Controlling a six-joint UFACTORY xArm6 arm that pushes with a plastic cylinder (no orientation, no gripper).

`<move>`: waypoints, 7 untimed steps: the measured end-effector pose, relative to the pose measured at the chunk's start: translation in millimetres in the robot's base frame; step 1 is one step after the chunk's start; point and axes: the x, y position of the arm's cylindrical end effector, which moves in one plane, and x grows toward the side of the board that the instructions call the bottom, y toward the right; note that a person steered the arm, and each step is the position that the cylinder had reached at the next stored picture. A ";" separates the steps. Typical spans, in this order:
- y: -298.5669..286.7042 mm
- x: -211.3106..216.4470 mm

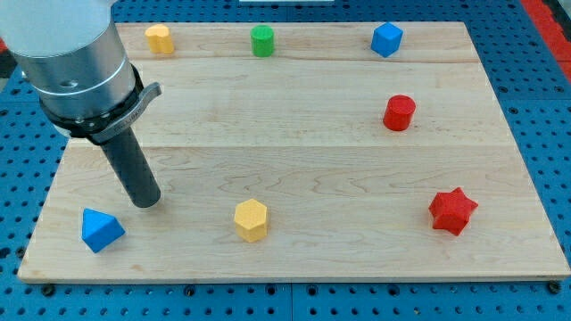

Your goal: Slide the red star to the center

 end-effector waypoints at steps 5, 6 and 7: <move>38.7 -8.1; 38.7 -8.2; 38.0 -10.7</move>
